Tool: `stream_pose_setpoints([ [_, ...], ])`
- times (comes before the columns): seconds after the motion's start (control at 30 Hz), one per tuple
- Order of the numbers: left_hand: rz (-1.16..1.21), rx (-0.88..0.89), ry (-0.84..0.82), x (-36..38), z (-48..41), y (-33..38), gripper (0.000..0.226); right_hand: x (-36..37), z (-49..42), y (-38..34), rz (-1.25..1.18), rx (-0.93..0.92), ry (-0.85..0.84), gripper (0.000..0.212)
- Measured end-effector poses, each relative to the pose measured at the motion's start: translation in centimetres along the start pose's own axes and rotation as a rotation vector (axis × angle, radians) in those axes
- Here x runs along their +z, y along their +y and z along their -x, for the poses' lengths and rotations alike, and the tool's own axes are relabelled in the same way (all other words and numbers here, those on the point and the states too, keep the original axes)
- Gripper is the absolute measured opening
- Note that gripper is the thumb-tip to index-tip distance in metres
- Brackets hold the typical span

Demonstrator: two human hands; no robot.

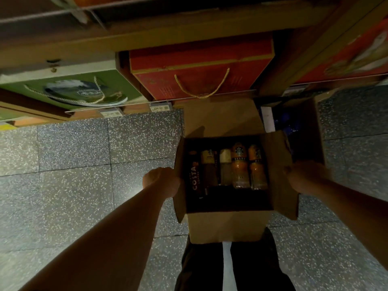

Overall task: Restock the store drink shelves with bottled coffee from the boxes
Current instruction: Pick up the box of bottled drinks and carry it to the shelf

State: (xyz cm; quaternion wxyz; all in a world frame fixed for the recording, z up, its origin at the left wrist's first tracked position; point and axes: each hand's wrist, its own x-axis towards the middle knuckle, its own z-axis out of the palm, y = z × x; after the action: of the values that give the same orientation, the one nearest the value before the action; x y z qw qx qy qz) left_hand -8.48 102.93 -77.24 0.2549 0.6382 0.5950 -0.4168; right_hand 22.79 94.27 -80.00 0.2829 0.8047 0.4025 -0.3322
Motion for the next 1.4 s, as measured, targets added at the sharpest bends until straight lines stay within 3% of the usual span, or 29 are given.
stream_pose_setpoints([
  [0.3, -0.282, 0.128, 0.015, -1.2, 3.1, -2.7, 0.029, 3.4, 7.4, 0.2, -0.142, 0.137, -0.063, 0.041],
  [0.77, -0.419, 0.210, 0.143, -3.5, 9.7, -2.1, 0.034, 4.2, 18.8, 3.2, -0.316, 0.227, 0.009, 0.035],
  [1.2, -0.637, 0.466, 0.151, -1.7, 15.8, 3.6, 0.033, 9.9, 28.4, 11.1, -0.405, 0.282, -0.020, 0.031],
  [1.4, -0.713, 0.567, 0.165, 0.3, 18.0, 8.7, 0.037, 16.5, 33.0, 13.4, -0.656, 0.483, -0.070, 0.025],
])
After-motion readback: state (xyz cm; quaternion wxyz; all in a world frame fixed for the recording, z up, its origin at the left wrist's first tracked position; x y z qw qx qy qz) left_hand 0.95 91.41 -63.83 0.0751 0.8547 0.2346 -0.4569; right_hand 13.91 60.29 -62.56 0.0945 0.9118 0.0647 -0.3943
